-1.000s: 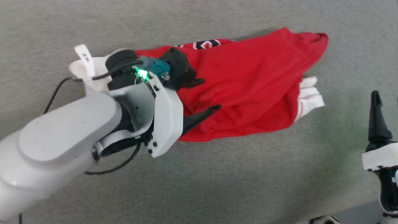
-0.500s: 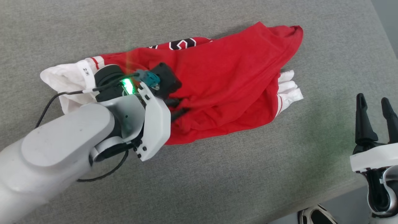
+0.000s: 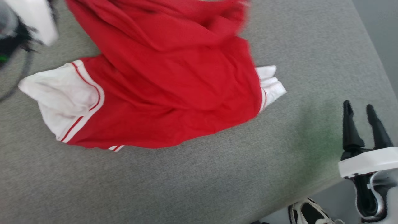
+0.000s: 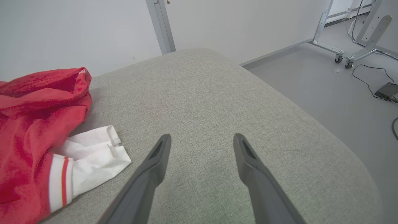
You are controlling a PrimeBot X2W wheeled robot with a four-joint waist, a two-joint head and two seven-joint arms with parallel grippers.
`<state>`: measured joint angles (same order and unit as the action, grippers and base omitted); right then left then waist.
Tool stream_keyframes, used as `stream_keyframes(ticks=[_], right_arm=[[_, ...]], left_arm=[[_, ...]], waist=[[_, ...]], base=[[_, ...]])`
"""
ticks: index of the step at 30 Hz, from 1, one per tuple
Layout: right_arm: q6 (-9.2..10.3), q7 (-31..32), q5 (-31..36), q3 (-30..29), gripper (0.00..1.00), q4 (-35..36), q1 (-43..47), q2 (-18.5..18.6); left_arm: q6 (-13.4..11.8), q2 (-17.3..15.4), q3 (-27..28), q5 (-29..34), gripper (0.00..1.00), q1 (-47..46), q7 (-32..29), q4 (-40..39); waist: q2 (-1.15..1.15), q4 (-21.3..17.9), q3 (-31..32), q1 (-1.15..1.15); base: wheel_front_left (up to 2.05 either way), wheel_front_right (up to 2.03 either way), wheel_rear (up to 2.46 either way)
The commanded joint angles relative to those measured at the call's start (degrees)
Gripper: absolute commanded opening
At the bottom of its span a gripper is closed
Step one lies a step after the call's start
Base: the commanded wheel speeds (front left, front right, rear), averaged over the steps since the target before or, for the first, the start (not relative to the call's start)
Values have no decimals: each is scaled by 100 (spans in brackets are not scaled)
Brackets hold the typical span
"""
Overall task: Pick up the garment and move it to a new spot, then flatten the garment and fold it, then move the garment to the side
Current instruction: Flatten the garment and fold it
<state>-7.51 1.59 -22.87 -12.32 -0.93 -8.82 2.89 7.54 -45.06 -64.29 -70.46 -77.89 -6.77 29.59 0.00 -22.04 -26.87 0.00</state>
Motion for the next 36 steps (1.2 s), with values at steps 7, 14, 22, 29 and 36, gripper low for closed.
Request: stream_keyframes(ticks=[7,14,22,29,36], right_arm=[[4,-183,-168,454,100,-204,41,0],[4,-287,-228,609,100,-251,61,1],[4,-219,-152,695,100,-219,-26,1],[4,-123,-21,565,100,-91,-67,1],[4,90,192,255,100,4,-80,1]], left_arm=[[-251,-120,158,309,0,-575,434,2188],[-428,-241,231,507,0,-791,1130,3235],[-99,-105,139,426,0,-508,972,3606],[-6,92,-132,589,100,-588,1089,3386],[-11,17,-508,299,100,-236,1032,2163]], waist=[[0,-469,-179,0],[0,-617,-311,0],[0,-592,-323,0],[0,-273,-188,0],[0,383,200,0]], base=[[0,0,0],[0,0,0],[0,0,0],[0,0,0],[0,0,0]])
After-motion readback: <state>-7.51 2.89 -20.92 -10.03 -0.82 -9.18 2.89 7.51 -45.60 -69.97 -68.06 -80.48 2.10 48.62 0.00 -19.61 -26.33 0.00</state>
